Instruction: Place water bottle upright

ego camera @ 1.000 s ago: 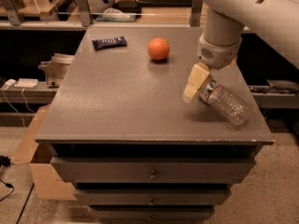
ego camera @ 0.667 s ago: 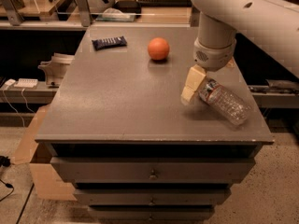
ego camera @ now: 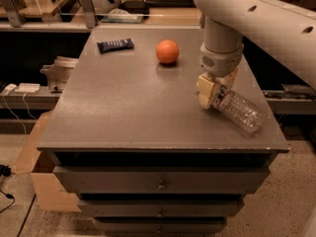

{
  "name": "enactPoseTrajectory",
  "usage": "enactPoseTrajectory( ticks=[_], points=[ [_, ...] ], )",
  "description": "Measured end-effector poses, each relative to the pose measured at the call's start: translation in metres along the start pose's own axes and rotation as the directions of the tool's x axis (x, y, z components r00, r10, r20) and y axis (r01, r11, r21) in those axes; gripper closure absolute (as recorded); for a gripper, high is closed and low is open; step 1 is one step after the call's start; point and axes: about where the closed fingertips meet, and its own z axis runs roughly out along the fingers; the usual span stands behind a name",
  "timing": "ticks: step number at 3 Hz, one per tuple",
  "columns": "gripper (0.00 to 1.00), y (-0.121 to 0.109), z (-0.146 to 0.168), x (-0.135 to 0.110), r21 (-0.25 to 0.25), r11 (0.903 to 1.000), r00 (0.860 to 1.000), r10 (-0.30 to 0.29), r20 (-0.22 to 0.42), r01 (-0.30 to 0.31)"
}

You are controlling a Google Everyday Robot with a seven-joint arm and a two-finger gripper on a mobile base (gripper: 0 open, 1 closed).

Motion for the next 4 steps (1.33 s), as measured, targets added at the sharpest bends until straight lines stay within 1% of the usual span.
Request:
enactPoseTrajectory(
  ticks=[1, 2, 3, 4],
  points=[
    [0.66, 0.004, 0.0, -0.006, -0.021, 0.9996, 1.0, -0.018, 0.021, 0.018],
    [0.87, 0.002, -0.015, -0.011, -0.072, 0.9962, 0.991, -0.04, 0.126, 0.049],
    [1.0, -0.003, -0.052, -0.016, -0.112, 0.9862, 0.953, -0.085, 0.29, 0.122],
    [1.0, -0.003, -0.051, -0.016, -0.111, 0.9864, 0.954, -0.084, 0.289, 0.121]
  ],
)
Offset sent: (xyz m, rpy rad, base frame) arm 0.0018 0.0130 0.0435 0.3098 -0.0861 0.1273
